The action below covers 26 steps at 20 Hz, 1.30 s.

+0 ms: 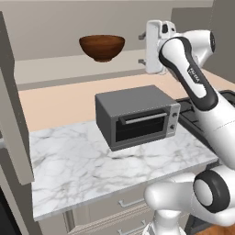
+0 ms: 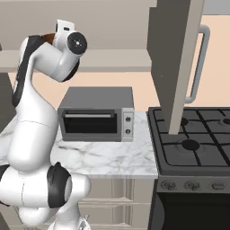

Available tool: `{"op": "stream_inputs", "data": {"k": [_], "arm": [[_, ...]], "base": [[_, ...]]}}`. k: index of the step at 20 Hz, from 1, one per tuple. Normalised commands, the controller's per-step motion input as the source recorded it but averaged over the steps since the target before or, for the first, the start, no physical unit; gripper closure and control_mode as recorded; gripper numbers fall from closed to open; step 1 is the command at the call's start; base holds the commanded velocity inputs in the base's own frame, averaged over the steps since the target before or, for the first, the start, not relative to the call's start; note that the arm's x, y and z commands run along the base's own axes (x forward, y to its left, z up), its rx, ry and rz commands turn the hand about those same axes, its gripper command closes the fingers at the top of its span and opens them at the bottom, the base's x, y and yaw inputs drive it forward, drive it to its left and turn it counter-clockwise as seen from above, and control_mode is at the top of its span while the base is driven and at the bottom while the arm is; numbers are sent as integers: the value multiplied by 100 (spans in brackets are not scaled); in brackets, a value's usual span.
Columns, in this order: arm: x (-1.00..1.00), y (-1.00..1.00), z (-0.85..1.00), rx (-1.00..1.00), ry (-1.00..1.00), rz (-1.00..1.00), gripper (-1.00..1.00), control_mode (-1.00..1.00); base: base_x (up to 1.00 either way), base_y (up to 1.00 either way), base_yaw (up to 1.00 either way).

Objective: Pick up the bowls from the cabinet and place each bowl in front of a stool on the dining counter.

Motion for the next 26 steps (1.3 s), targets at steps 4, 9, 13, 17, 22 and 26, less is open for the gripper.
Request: {"op": "stream_inputs", "data": {"k": [4,9,13,17,22,26], "arm": [[26,11,0,0,0,0,-100,-100],[11,1,0,0,0,0,-100,-100],[20,0,-1,0,-1,0,-100,-100],[26,0,-5,0,-1,0,-100,-100],[29,0,-7,-5,-1,0,-100,-100],[29,0,-3,-10,0,0,-100,-100]], "base": [[0,0,0],[0,0,0],[0,0,0],[0,0,0],[0,0,0],[0,0,0]]}}
